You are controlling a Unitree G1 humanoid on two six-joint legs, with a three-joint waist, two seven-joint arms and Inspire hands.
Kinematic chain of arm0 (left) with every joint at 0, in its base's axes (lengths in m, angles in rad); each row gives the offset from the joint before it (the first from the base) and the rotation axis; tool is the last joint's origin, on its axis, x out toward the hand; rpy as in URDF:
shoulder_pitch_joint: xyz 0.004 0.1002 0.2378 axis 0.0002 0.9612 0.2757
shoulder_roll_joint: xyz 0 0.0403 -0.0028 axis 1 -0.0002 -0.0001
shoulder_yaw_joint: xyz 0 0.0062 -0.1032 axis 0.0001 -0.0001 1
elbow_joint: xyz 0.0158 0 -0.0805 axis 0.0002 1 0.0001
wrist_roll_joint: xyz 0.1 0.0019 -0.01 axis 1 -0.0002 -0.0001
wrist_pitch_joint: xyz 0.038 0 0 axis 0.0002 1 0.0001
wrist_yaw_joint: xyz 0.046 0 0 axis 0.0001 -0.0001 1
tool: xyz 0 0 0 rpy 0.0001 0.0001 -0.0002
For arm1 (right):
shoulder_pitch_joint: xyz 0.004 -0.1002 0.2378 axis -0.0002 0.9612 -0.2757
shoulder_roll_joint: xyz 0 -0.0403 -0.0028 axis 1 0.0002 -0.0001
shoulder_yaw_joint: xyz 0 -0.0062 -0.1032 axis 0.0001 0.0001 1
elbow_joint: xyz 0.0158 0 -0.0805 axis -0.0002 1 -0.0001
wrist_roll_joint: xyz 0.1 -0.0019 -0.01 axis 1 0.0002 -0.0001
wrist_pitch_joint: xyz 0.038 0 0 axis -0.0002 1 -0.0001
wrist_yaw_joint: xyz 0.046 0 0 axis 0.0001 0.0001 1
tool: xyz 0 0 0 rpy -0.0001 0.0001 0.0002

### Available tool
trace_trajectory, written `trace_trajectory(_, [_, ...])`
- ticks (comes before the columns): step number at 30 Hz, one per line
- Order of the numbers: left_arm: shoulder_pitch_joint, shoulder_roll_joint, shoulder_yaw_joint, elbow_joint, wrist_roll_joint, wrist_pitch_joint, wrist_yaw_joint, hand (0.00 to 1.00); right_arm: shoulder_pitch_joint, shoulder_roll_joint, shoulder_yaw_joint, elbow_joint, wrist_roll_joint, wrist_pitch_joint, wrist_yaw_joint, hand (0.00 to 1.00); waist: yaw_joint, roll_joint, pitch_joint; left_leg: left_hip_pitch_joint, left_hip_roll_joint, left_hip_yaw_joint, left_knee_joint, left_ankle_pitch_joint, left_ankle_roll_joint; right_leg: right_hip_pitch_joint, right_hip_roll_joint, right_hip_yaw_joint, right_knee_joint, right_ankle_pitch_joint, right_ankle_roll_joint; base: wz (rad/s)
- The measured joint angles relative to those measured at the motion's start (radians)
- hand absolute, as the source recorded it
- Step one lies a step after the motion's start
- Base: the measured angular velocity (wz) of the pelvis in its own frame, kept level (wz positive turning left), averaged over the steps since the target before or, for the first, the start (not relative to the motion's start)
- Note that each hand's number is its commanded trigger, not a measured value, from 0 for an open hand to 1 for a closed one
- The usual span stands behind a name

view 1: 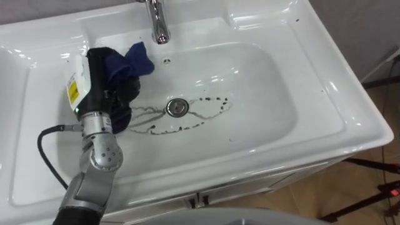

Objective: Wipe basin

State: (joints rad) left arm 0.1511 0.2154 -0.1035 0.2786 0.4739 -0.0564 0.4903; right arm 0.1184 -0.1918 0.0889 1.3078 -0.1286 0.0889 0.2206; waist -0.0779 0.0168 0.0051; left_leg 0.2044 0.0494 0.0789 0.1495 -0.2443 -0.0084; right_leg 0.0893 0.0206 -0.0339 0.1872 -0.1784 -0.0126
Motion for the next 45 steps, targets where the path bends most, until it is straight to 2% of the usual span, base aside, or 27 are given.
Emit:
trace_trajectory(3, [0.002, 0.000, 0.001, 0.062, 0.000, 0.034, -0.022, 1.00, 0.002, -0.002, -0.005, 0.007, 0.001, 0.007, -0.001, 0.00, 0.000, 0.001, 0.0014, -0.002, 0.001, -0.001, 0.000, 0.000, 0.000, -0.003, 0.000, -0.001, 0.000, 0.003, 0.000, 0.02])
trace_trajectory(5, [0.004, 0.000, 0.000, 0.063, 0.000, 0.036, -0.025, 1.00, -0.001, -0.004, -0.008, 0.004, 0.000, 0.019, -0.002, 0.00, 0.001, 0.005, 0.0027, -0.002, 0.000, -0.001, 0.000, 0.000, 0.000, -0.003, 0.000, -0.001, 0.000, 0.004, 0.001, 0.00])
trace_trajectory(8, [0.004, 0.000, 0.000, 0.075, 0.002, 0.037, -0.025, 1.00, -0.001, -0.004, -0.013, 0.000, 0.000, 0.023, -0.008, 0.00, -0.001, 0.016, 0.0001, 0.000, 0.000, 0.000, 0.000, 0.000, 0.000, -0.002, -0.001, -0.001, 0.003, 0.005, 0.001, 0.00])
trace_trajectory(12, [0.006, -0.001, -0.012, 0.080, 0.015, 0.057, -0.032, 1.00, 0.001, -0.004, -0.012, 0.000, 0.003, 0.035, -0.018, 0.00, -0.003, 0.026, -0.0017, 0.001, 0.001, 0.000, 0.001, 0.000, 0.000, -0.002, 0.000, -0.003, 0.005, 0.005, 0.000, 0.00])
trace_trajectory(17, [0.006, -0.004, -0.019, 0.088, 0.034, 0.068, -0.038, 1.00, 0.002, -0.005, -0.012, -0.019, 0.003, 0.044, -0.031, 0.00, -0.003, 0.025, -0.0012, -0.001, 0.000, 0.001, 0.001, 0.000, 0.000, -0.004, 0.000, -0.003, 0.002, 0.005, 0.001, 0.00])
trace_trajectory(25, [0.008, -0.005, -0.019, 0.087, 0.151, 0.100, -0.045, 1.00, 0.000, -0.005, -0.014, -0.041, 0.000, 0.044, -0.039, 0.00, -0.002, 0.025, -0.0018, 0.002, 0.001, 0.005, 0.001, 0.000, 0.000, -0.003, 0.000, -0.004, 0.003, 0.005, 0.001, 0.00])
trace_trajectory(32, [0.002, -0.007, -0.020, 0.119, 0.136, 0.101, -0.063, 1.00, -0.001, -0.005, -0.012, -0.047, 0.023, 0.044, -0.067, 0.00, -0.003, 0.021, -0.0016, 0.003, 0.001, 0.003, 0.001, 0.000, 0.000, -0.002, 0.000, -0.002, 0.004, 0.006, 0.000, 0.00])
trace_trajectory(35, [-0.015, -0.010, -0.021, 0.159, 0.125, 0.100, -0.083, 1.00, 0.000, -0.004, -0.010, -0.047, 0.022, 0.046, -0.067, 0.00, -0.002, 0.022, -0.0032, 0.010, 0.001, 0.005, 0.001, 0.000, 0.000, -0.001, 0.000, 0.000, 0.006, 0.005, 0.000, -0.03])
trace_trajectory(37, [-0.028, -0.009, -0.019, 0.184, 0.122, 0.100, -0.115, 1.00, 0.001, -0.003, -0.010, -0.049, 0.016, 0.064, -0.064, 0.00, -0.002, 0.020, -0.0038, 0.016, 0.001, 0.008, 0.001, 0.000, 0.000, -0.003, 0.001, 0.001, 0.014, 0.002, -0.001, -0.05])
trace_trajectory(42, [-0.084, -0.012, -0.017, 0.281, 0.100, 0.095, -0.175, 1.00, -0.003, -0.002, -0.013, -0.066, 0.004, 0.080, -0.056, 0.00, -0.001, 0.015, -0.0048, 0.019, 0.001, 0.037, 0.001, 0.000, 0.000, -0.008, 0.001, 0.014, 0.018, -0.002, 0.000, -0.09])
trace_trajectory(45, [-0.098, -0.025, -0.019, 0.313, 0.008, 0.091, -0.209, 1.00, -0.006, -0.002, -0.016, -0.063, 0.014, 0.087, -0.058, 0.00, -0.003, 0.012, -0.0077, 0.027, 0.001, 0.050, 0.000, 0.000, 0.000, -0.004, 0.003, 0.030, 0.020, -0.001, 0.001, -0.13])
